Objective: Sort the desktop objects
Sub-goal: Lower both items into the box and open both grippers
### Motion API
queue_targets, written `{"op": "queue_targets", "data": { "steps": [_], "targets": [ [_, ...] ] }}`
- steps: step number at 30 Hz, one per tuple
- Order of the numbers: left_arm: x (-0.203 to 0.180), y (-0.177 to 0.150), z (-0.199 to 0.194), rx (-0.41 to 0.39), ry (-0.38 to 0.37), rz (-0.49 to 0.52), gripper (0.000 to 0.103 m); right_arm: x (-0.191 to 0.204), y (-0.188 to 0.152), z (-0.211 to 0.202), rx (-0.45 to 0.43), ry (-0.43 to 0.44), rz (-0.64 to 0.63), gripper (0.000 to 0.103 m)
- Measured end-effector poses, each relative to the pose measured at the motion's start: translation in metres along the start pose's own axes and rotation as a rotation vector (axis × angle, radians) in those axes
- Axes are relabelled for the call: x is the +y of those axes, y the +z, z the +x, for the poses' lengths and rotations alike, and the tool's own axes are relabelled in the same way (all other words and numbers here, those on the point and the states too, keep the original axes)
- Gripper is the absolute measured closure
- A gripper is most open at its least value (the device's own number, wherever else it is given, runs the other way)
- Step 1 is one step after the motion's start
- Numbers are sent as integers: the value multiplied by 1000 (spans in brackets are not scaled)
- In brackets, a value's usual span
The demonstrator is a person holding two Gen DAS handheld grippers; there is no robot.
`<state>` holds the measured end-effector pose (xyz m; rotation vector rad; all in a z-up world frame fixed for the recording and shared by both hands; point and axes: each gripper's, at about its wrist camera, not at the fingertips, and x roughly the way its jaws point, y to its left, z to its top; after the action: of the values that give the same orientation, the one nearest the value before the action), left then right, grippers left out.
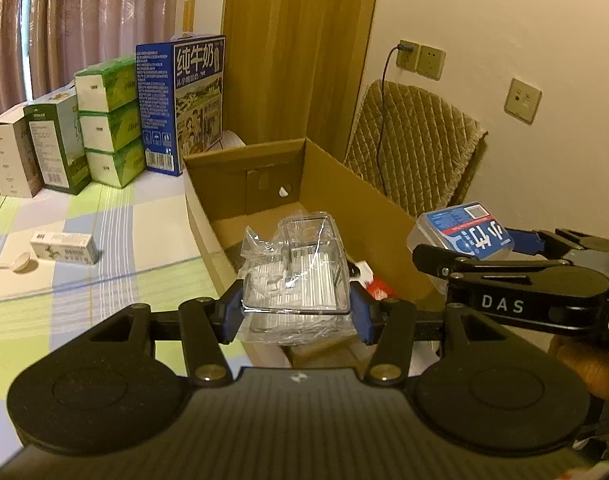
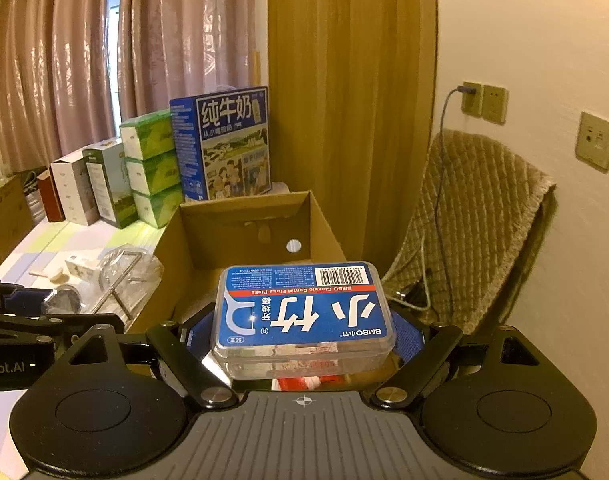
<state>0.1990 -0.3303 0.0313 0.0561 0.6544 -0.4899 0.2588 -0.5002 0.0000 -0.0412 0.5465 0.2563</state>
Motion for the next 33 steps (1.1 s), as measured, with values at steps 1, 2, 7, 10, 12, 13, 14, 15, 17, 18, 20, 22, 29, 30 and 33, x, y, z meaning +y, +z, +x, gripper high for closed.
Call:
{"op": "queue_targets", "data": {
  "steps": [1, 2, 7, 10, 12, 13, 14, 15, 17, 18, 20, 22, 29, 30, 33],
  "targets": [
    [1, 4, 4, -4, 0, 0, 55, -1, 3, 6, 2, 3, 2, 19],
    [2, 8, 8, -5, -2, -2, 55, -2, 5, 11, 5, 3, 2, 19],
    [6, 25, 35, -2, -1, 13, 55, -9, 14, 41, 24, -7, -18, 19],
    [9, 32, 52, 2, 2, 14, 54, -13, 17, 57, 37, -8, -26, 19],
    [13, 38, 63, 9, -3, 5, 54, -14, 19, 68, 45, -6, -33, 19],
    [16, 40, 69, 11, -7, -3, 54, -15, 19, 72, 47, -7, -36, 19],
    [19, 42, 74, 15, -10, -15, 54, -15, 20, 77, 50, -10, -39, 19],
    [22, 45, 81, 17, -14, -29, 54, -15, 21, 82, 53, -11, -38, 19],
    [26, 51, 92, 16, -15, -41, 54, -16, 22, 89, 58, -14, -33, 19],
    [28, 53, 97, 13, -12, -41, 54, -17, 22, 91, 60, -15, -27, 19],
    [32, 57, 107, 9, -10, -43, 47, -18, 24, 95, 63, -20, -14, 19],
    [35, 60, 108, 1, 2, -39, 45, -18, 26, 96, 64, -18, -5, 19],
    [61, 52, 77, -53, 35, -97, 39, -6, 27, 103, 82, 14, -20, 19],
    [64, 50, 72, -55, 39, -105, 39, -4, 28, 105, 87, 26, -14, 19],
    [72, 42, 58, -55, 51, -119, 39, 3, 33, 112, 99, 56, 0, 19]
  ]
}}
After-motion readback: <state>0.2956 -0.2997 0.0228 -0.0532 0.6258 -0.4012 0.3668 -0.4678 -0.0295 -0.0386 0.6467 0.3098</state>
